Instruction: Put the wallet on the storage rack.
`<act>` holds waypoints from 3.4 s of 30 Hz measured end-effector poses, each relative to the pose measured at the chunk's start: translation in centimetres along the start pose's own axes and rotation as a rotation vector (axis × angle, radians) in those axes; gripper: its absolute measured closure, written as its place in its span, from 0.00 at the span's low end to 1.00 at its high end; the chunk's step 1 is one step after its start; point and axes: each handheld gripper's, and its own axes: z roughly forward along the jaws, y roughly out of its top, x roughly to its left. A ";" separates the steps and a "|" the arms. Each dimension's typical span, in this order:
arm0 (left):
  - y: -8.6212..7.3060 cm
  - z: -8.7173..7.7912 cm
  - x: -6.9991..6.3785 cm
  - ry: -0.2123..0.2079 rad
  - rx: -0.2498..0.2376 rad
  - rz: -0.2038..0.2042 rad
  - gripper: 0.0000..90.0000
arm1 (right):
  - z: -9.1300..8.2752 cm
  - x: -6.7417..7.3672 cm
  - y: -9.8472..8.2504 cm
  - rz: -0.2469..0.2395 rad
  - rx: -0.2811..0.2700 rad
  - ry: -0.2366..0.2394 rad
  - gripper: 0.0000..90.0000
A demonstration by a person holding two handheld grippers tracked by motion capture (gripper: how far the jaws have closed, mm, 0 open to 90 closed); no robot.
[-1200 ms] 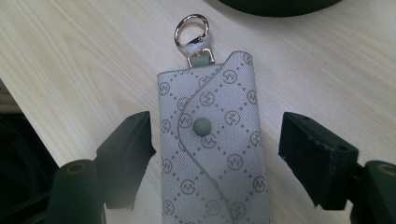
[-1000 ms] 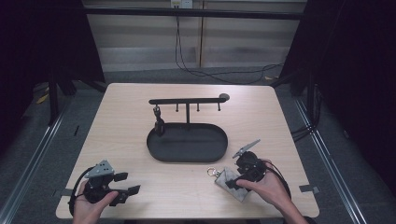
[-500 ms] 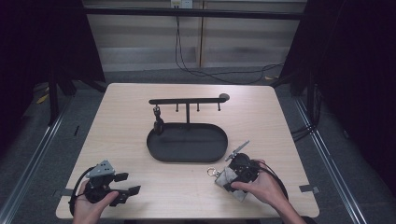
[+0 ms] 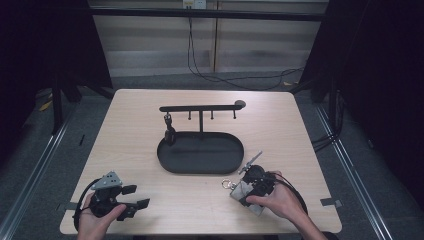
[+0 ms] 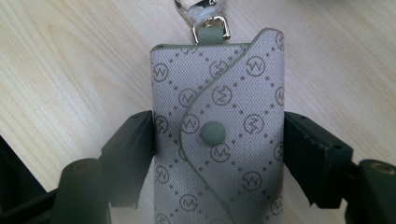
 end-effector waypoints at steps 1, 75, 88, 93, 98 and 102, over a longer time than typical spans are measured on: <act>0.0 0.0 0.0 0.000 -0.001 -0.001 0.30 | 0.0 0.1 0.0 -0.003 0.005 -0.003 0.33; 0.1 0.0 0.4 -0.023 -0.015 -0.003 0.24 | -6.7 -2.8 5.5 0.063 0.104 0.045 0.38; 0.1 -0.1 0.2 -0.031 -0.009 0.017 0.23 | -7.2 -4.3 7.3 0.118 0.085 0.033 0.38; 0.1 0.1 0.2 -0.033 -0.003 0.016 0.23 | -7.2 -5.3 7.5 0.154 0.069 0.037 0.38; 0.1 0.0 0.2 -0.023 -0.008 0.023 0.23 | -7.4 -6.2 7.6 0.204 0.024 0.049 0.38; 0.1 -0.1 0.1 -0.020 -0.015 0.024 0.23 | -7.7 -6.7 7.8 0.261 -0.035 0.055 0.38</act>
